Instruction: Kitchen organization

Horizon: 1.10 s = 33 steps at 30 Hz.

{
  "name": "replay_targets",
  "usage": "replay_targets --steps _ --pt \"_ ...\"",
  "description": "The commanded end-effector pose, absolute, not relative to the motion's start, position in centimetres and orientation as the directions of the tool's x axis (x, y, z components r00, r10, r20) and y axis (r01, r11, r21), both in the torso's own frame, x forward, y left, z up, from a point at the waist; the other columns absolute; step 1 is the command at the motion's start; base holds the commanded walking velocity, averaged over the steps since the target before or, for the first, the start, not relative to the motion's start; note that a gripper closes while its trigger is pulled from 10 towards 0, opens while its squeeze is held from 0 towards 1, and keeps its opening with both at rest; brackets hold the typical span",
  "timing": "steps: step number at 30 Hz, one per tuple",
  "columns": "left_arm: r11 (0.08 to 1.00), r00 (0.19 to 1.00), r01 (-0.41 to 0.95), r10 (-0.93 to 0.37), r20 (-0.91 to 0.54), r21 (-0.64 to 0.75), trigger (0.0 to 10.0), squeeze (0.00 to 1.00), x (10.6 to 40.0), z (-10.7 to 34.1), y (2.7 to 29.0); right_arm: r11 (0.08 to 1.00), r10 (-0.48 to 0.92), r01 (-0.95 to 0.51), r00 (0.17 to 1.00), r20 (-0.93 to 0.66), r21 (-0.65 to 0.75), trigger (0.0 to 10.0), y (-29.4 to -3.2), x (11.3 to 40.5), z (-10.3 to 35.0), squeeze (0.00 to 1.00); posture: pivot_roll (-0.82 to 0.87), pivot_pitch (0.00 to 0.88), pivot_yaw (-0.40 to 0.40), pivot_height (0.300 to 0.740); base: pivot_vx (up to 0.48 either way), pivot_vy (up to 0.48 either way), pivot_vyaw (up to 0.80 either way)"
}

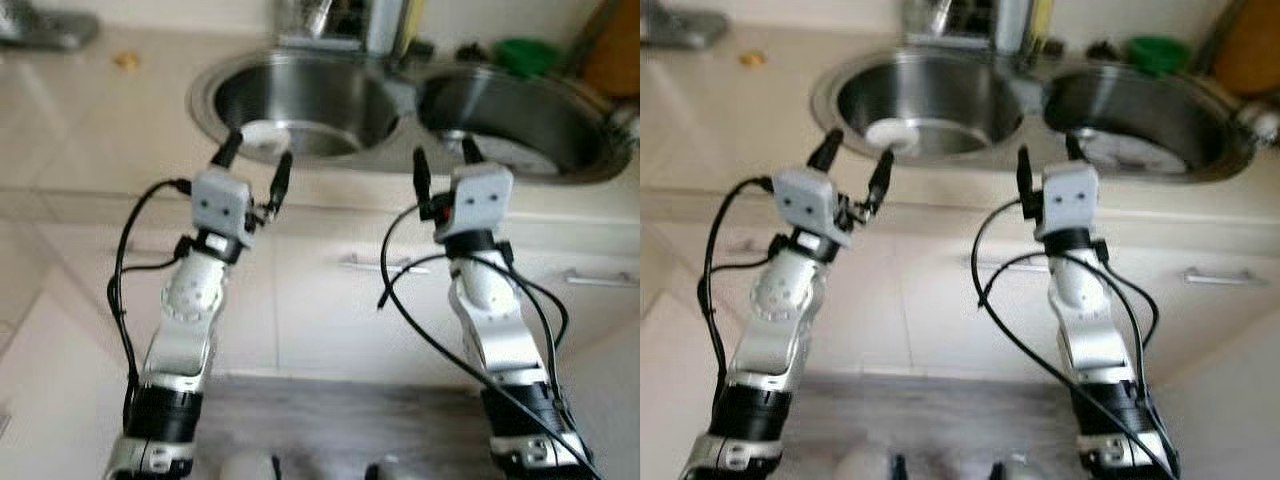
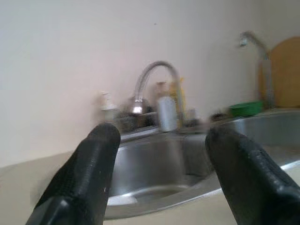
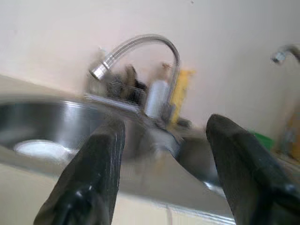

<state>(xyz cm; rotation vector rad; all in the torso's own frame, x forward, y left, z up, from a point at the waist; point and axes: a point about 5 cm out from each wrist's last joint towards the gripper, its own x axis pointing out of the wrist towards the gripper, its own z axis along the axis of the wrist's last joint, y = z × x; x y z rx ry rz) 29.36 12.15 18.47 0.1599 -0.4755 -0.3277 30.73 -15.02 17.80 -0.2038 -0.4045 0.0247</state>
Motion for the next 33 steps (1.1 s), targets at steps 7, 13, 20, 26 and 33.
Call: replay_targets --steps 7,13,20,26,33 --pt "0.925 0.825 0.292 -0.372 0.425 0.243 10.0 0.00 29.23 18.66 11.72 0.980 0.062 0.018 0.918 0.393 -0.197 10.0 -14.88 30.95 17.91 0.00 0.17 0.000 -0.074 0.740 0.000 0.438 0.00" --pt "0.925 0.826 0.292 -0.371 0.424 0.242 10.0 0.00 29.22 18.63 11.69 0.980 0.063 0.016 0.918 0.391 -0.198 10.0 -14.84 30.94 17.82 0.00 0.17 0.000 -0.074 0.740 0.000 0.429 0.00" --pt "0.925 0.826 0.292 -0.372 0.424 0.243 10.0 0.00 29.23 18.67 11.65 0.980 0.060 0.021 0.920 0.388 -0.200 10.0 -14.92 30.95 17.77 0.00 0.16 0.000 -0.073 0.740 0.000 0.414 0.00" --pt "0.926 0.826 0.290 -0.370 0.425 0.242 10.0 0.00 29.27 18.71 11.66 0.979 0.058 0.024 0.920 0.387 -0.202 10.0 -14.97 31.02 17.78 0.00 0.16 0.000 -0.073 0.740 0.000 0.354 0.00" --pt "0.912 0.836 0.309 -0.395 0.381 0.269 10.0 0.00 29.33 17.95 11.30 0.978 0.063 0.019 0.924 0.378 -0.209 10.0 -14.93 30.98 17.52 0.00 0.16 0.000 -0.072 0.740 0.000 0.000 0.00"
